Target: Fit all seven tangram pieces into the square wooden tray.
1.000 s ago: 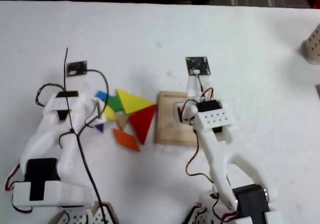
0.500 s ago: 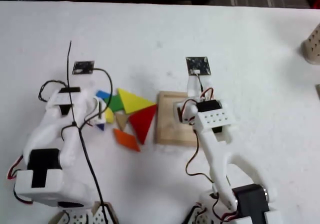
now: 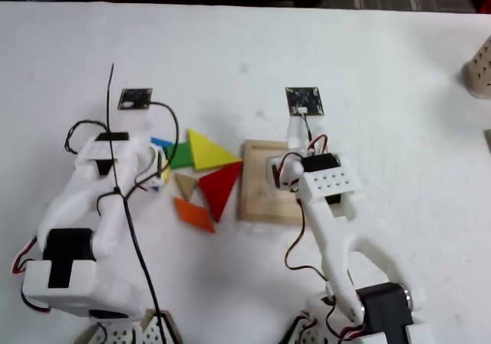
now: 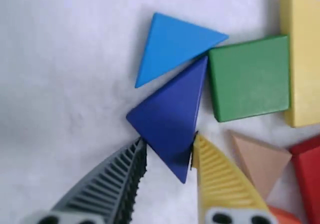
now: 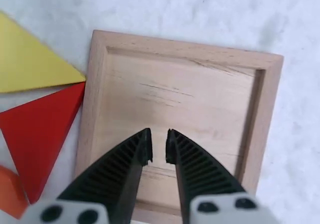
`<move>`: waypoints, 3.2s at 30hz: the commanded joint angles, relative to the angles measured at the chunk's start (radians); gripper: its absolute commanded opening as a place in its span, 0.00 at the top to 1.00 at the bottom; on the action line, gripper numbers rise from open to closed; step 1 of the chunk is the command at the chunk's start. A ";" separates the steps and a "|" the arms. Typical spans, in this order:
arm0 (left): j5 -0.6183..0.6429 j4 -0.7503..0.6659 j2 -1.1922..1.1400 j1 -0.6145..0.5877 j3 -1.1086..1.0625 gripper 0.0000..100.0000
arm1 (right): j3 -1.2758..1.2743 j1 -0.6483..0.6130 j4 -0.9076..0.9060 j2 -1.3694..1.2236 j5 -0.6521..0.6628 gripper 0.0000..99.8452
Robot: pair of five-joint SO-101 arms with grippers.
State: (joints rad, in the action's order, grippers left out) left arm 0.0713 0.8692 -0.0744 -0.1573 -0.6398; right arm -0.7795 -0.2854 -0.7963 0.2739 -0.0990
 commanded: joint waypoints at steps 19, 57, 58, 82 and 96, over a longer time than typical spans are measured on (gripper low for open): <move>-0.175 0.028 0.016 -0.051 0.126 0.71 | 0.003 0.004 -0.005 0.065 -0.006 0.95; -0.307 0.092 -0.165 0.018 0.244 0.87 | 0.006 0.007 -0.005 0.065 -0.009 0.95; -0.307 0.092 -0.165 0.018 0.244 0.87 | 0.006 0.007 -0.005 0.065 -0.009 0.95; -0.256 0.222 -0.013 0.039 0.253 0.87 | 0.008 0.005 -0.005 0.065 -0.009 0.95; -0.120 0.265 0.150 0.223 0.221 0.87 | 0.006 0.147 -0.021 0.074 -0.002 0.95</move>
State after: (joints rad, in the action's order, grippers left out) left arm -0.1066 1.1331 -0.0069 -0.0069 -0.4327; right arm -0.7795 -0.1995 -0.7963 0.3000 -0.0990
